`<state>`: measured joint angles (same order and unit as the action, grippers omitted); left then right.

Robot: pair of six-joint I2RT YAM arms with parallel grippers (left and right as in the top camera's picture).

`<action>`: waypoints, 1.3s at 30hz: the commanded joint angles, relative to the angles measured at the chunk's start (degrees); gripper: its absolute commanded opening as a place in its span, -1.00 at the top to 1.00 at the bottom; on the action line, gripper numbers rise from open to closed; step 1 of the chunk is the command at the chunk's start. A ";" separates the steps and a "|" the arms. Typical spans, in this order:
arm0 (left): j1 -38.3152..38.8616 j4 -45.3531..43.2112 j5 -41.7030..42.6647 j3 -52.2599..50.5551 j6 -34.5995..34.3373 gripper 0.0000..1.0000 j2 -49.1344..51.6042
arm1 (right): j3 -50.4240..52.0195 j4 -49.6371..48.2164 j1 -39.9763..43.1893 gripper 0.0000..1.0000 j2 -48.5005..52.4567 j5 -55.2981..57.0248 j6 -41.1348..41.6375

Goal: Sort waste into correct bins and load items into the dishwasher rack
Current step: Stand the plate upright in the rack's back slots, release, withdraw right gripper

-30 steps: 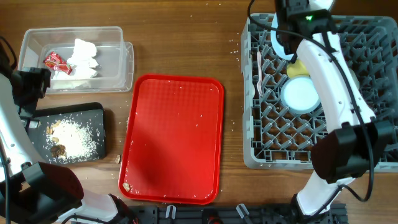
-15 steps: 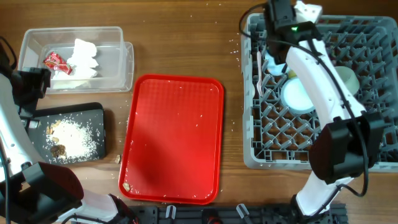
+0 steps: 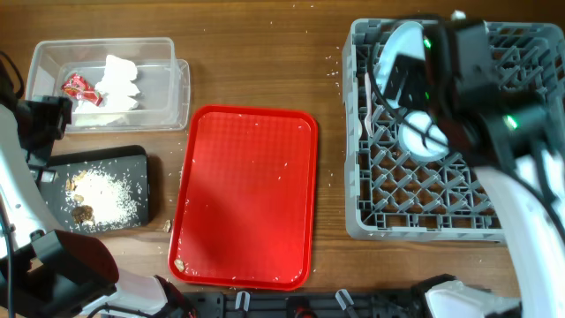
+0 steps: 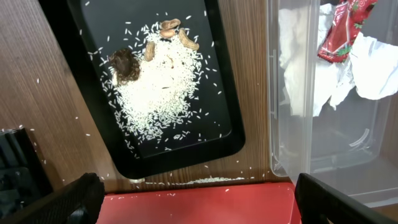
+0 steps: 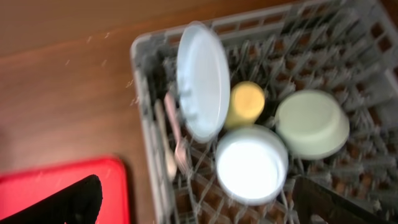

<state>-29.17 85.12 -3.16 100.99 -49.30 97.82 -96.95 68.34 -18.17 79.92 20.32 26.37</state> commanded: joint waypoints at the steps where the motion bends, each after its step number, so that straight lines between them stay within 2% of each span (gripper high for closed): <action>1: -0.24 -0.02 -0.59 0.07 -0.87 -1.00 0.11 | 0.33 5.55 -3.32 -1.00 -5.75 -5.79 1.42; 6: -0.26 -0.04 -0.59 0.07 -0.87 -1.00 0.11 | 0.33 15.26 -3.89 -1.00 -11.28 -8.41 2.27; 10: -0.26 -0.02 -0.59 0.07 -0.87 -1.00 0.11 | 0.33 18.80 -3.89 -0.99 -11.89 -9.84 2.19; 12: -0.26 -0.02 -0.59 0.07 -0.87 -1.00 0.11 | 0.33 21.66 -3.89 -1.00 -11.91 -9.64 4.79; 15: -0.26 -0.02 -0.59 0.07 -0.87 -1.00 0.11 | 0.33 21.09 -4.02 -1.00 -13.35 -9.25 5.18; 18: -0.26 -0.02 -0.59 0.07 -0.87 -1.00 0.11 | 0.35 17.29 -4.04 -0.99 -15.98 -8.76 1.99; 22: -0.26 -0.02 -0.59 0.07 -0.87 -1.00 0.11 | 6.08 7.10 -0.94 -0.99 -23.93 -9.97 -4.07; 24: -0.26 -0.04 -0.59 0.07 -0.87 -1.00 0.11 | 13.55 -0.17 2.36 -0.99 -29.31 -12.98 -8.44; 28: -0.26 -0.02 -0.59 0.07 -0.87 -1.00 0.11 | 34.03 -23.04 8.00 -0.99 -40.37 -22.75 -16.68; 35: -0.26 -0.04 -0.59 0.07 -0.87 -1.00 0.11 | 64.87 -58.69 9.05 -0.99 -52.37 -24.96 -17.40; 39: -0.26 -0.04 -0.59 0.07 -0.87 -1.00 0.11 | 77.07 -72.39 9.07 -0.99 -58.40 -25.81 -17.38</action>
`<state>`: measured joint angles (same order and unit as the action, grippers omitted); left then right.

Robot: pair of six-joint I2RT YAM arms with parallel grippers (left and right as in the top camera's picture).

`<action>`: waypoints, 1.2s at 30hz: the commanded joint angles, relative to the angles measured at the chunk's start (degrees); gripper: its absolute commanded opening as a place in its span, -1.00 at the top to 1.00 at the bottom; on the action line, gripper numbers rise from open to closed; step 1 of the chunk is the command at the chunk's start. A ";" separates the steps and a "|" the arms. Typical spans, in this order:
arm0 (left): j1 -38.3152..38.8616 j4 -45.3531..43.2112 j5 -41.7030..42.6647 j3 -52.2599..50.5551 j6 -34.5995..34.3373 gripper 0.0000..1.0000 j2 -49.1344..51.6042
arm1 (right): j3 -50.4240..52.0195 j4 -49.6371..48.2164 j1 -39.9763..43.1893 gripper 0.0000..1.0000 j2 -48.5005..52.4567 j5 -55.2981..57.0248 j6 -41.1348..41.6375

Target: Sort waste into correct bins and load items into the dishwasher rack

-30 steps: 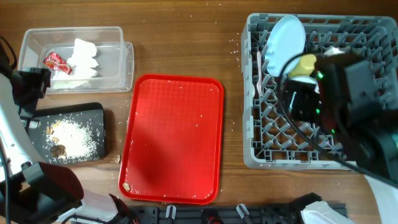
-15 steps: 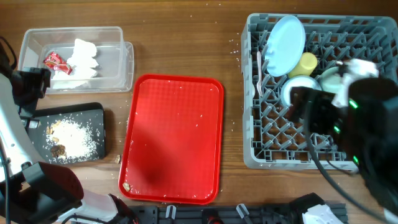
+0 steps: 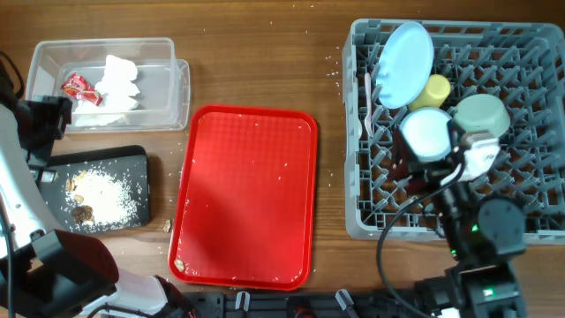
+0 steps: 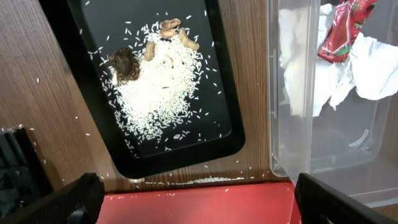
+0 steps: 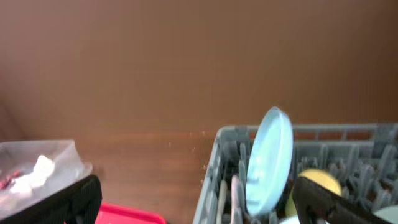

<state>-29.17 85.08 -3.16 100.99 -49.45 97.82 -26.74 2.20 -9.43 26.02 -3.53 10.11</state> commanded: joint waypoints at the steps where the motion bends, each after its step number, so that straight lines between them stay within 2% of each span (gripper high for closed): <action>1: -0.26 0.02 -0.59 0.07 -0.72 -1.00 0.11 | 8.98 -8.09 0.35 -0.99 -6.01 -1.95 -1.11; 7: -0.26 0.00 -0.59 0.07 -0.72 -1.00 0.11 | 19.39 -14.34 1.73 -0.99 -16.22 -1.95 -0.92; 14: -0.26 0.00 -0.57 0.07 -0.72 -1.00 0.11 | 26.58 -14.62 5.75 -0.99 -26.01 -1.90 -0.90; 19: -0.24 0.02 -0.59 0.07 -0.72 -1.00 0.11 | 26.45 -12.00 8.59 -1.00 -25.83 -1.86 -1.18; 24: -0.26 0.00 -0.59 0.07 -0.72 -1.00 0.11 | 26.43 -2.38 10.69 -1.00 -25.62 -1.27 -1.16; 36: -0.24 0.00 -0.59 0.07 -0.72 -1.00 0.11 | 26.43 -2.36 10.69 -0.99 -23.98 -1.25 -1.07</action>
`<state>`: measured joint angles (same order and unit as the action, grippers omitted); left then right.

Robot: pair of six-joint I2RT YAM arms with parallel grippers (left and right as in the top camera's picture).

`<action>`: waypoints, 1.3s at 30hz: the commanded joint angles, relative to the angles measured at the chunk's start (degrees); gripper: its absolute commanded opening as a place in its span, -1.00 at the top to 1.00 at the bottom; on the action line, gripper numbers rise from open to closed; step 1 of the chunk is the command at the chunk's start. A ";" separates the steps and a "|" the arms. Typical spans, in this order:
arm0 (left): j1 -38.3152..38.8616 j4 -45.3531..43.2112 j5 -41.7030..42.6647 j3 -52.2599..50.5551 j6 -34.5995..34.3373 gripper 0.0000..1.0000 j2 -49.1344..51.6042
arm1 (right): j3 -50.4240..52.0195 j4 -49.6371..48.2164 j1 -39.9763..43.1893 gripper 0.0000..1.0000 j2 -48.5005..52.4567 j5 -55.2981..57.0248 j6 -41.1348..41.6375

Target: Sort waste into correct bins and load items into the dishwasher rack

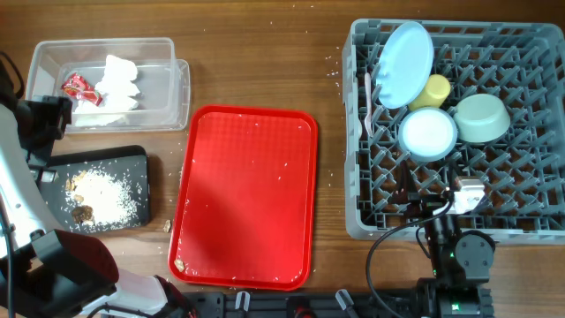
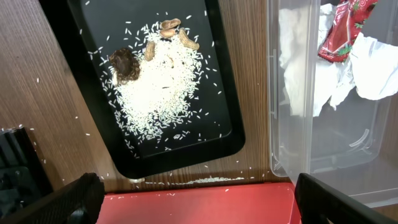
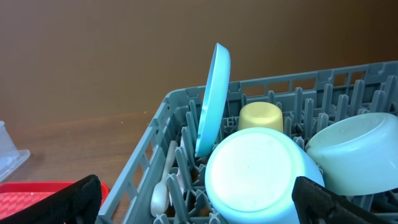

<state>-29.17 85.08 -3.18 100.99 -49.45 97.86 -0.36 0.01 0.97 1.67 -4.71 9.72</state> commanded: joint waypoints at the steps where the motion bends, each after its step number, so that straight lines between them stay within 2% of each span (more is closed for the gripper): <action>1: -0.26 0.00 -0.57 0.07 -0.72 -1.00 0.07 | 0.04 -0.17 0.28 -1.00 0.37 -0.07 -0.70; 11: -0.50 0.09 -2.05 0.07 -0.48 -1.00 0.31 | 0.04 -0.17 0.28 -1.00 0.37 -0.07 -0.70; 14: -0.48 3.17 -1.95 0.07 -0.57 -1.00 0.28 | 0.04 -0.17 0.28 -0.99 0.37 -0.07 -0.72; 17: 2.14 3.17 -0.96 -2.78 -0.72 -1.00 -2.40 | 0.04 -0.17 0.28 -1.00 0.37 -0.07 -0.70; 20: 12.70 -12.02 -8.66 -14.91 -0.28 -1.00 -12.87 | 0.04 -0.17 0.28 -0.99 0.37 -0.07 -0.70; 23: 24.55 -27.39 -16.83 -33.31 -0.28 -1.00 -27.61 | 0.04 -0.17 0.28 -0.99 0.37 -0.07 -0.70; 26: 28.46 -37.07 -17.68 -47.12 -0.26 -1.00 -39.60 | 0.04 -0.17 0.28 -0.99 0.37 -0.07 -0.70; 28: 28.70 -44.98 -16.81 -60.96 0.00 -1.00 -52.43 | 0.04 -0.17 0.28 -0.99 0.37 -0.07 -0.70; 31: 28.70 -55.17 -13.42 -71.69 9.18 -1.00 -63.28 | 0.04 -0.17 0.28 -0.99 0.37 -0.07 -0.70; 33: 28.70 -68.35 -5.97 -80.19 24.33 -1.00 -71.17 | 0.04 -0.17 0.28 -0.99 0.37 -0.07 -0.70; 34: 28.70 -73.29 -2.99 -83.47 28.28 -1.00 -73.83 | 0.04 -0.17 0.28 -0.99 0.37 -0.07 -0.68; 36: 28.70 -80.17 -2.62 -89.24 30.71 -1.00 -78.07 | 0.04 -0.17 0.28 -1.00 0.37 -0.07 -0.70; 39: 28.72 -84.26 -0.92 -95.89 30.67 -1.00 -84.63 | 0.04 -0.17 0.28 -0.99 0.37 -0.07 -0.70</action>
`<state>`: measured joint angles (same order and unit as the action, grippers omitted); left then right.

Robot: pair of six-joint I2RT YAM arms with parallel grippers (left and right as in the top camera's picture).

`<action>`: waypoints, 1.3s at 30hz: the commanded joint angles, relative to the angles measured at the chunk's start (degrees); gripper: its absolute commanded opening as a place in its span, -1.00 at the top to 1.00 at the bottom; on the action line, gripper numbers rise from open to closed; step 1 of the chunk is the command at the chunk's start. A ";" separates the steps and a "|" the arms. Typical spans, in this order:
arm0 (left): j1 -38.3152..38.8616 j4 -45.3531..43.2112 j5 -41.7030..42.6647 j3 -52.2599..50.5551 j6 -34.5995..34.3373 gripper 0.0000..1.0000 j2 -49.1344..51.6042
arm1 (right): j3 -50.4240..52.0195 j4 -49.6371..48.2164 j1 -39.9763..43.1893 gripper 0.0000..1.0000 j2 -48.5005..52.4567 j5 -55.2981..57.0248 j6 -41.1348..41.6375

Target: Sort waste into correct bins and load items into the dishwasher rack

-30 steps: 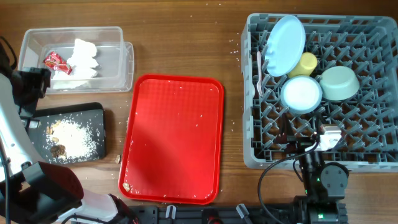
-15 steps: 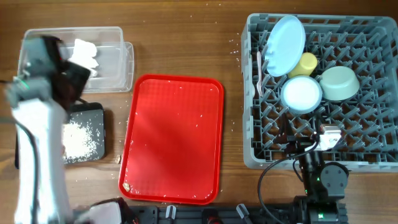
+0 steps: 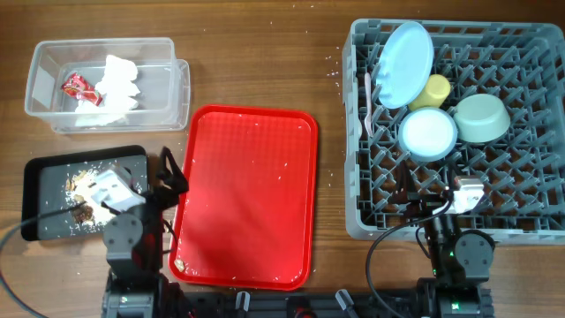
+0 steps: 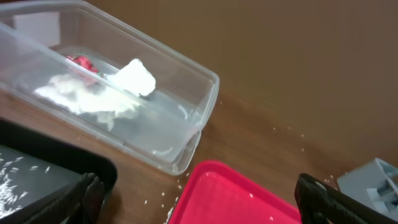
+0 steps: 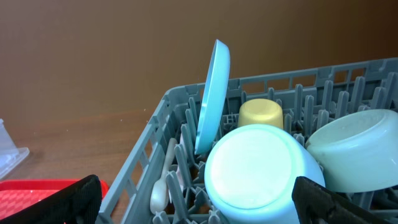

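Observation:
The grey dishwasher rack point(image 3: 362, 225) holds an upright light-blue plate point(image 5: 214, 93), a yellow cup point(image 5: 261, 115), a pale-blue bowl point(image 5: 258, 171), a green bowl point(image 5: 357, 149) and pale utensils point(image 5: 163, 186). The clear bin point(image 4: 186, 124) contains a red wrapper point(image 4: 81, 62) and white tissue point(image 4: 134, 78). Rice and food scraps lie on the black tray point(image 3: 40, 172). My left gripper point(image 4: 199, 208) is open and low, between the black tray and the red tray point(image 3: 243, 194). At the rack's front edge my right gripper point(image 5: 199, 208) is open, with nothing held.
Loose rice grains are scattered on the wooden table around the red tray's left side and near the rack's top left corner. A few crumbs lie on the red tray itself. Both arm bases stand at the table's front edge.
My left arm has left its place above the black tray at the far left and now sits low at the front edge, facing the clear bin. The right arm has not moved.
My right gripper was open above the dishes in the rack, then back at the rack's front, and it has stayed low at the front edge. The left gripper stayed open over the black tray and bin until it dropped to the front edge just now.

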<state>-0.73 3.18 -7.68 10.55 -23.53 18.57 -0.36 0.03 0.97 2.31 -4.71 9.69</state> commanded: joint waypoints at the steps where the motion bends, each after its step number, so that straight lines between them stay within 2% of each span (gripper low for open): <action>1: 0.26 -2.38 4.11 -6.01 4.98 -1.00 -6.23 | 0.04 -0.20 0.28 -1.00 -0.26 -0.07 -0.70; 4: 1.20 -2.34 10.88 -10.10 8.70 -1.00 -12.74 | 0.04 -0.20 0.28 -0.99 -0.26 -0.07 -0.68; 5: 1.68 0.57 11.10 -10.23 9.07 -1.00 -14.93 | 0.04 -0.20 0.28 -1.00 -0.26 -0.07 -0.70; 7: 2.56 0.83 11.08 -10.23 11.06 -1.00 -18.40 | 0.04 -0.20 0.28 -0.99 -0.26 -0.07 -0.68; 39: 2.54 1.05 10.64 -10.23 11.34 -1.00 -18.40 | 0.04 -0.20 0.28 -0.99 -0.26 -0.07 -0.68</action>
<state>1.52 4.12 2.07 0.71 -13.56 0.78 -0.36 0.03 0.97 2.31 -4.71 9.69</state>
